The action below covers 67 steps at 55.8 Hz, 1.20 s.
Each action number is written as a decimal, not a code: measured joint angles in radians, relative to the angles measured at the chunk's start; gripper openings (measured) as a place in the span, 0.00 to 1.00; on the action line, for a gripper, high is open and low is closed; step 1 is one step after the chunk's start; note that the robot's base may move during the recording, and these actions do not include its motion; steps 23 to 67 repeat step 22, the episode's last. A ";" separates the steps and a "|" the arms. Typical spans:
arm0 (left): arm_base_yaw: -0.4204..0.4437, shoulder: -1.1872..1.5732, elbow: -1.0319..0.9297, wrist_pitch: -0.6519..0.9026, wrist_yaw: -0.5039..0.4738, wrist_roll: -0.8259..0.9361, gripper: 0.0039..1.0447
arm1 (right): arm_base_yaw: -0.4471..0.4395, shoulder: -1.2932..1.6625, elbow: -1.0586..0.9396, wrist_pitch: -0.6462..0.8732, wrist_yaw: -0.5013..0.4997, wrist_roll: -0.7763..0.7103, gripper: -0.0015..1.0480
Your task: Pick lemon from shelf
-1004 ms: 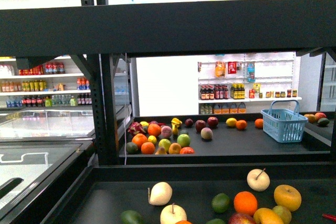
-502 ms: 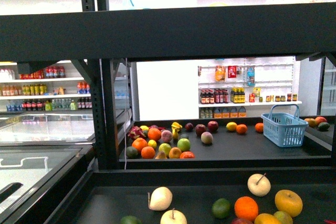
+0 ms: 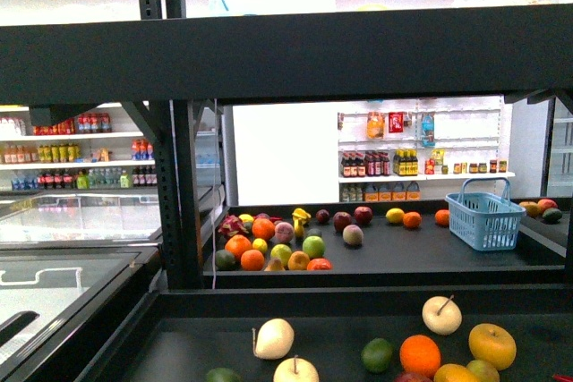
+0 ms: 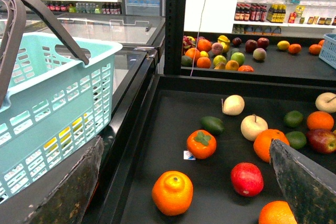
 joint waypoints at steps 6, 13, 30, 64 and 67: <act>0.000 0.000 0.000 0.000 0.000 0.000 0.93 | 0.000 0.000 0.000 0.000 0.000 0.000 0.98; 0.000 0.000 0.000 0.000 0.000 0.000 0.93 | 0.000 0.000 0.000 0.000 0.000 0.000 0.98; 0.000 0.000 0.000 0.000 0.000 0.000 0.93 | 0.000 0.000 0.000 0.000 0.000 0.000 0.98; 0.000 0.000 0.000 0.000 0.000 0.000 0.93 | 0.000 0.000 0.000 0.000 0.000 0.000 0.98; 0.000 0.000 0.000 0.000 0.000 0.000 0.93 | 0.000 0.000 0.000 0.000 0.000 0.000 0.98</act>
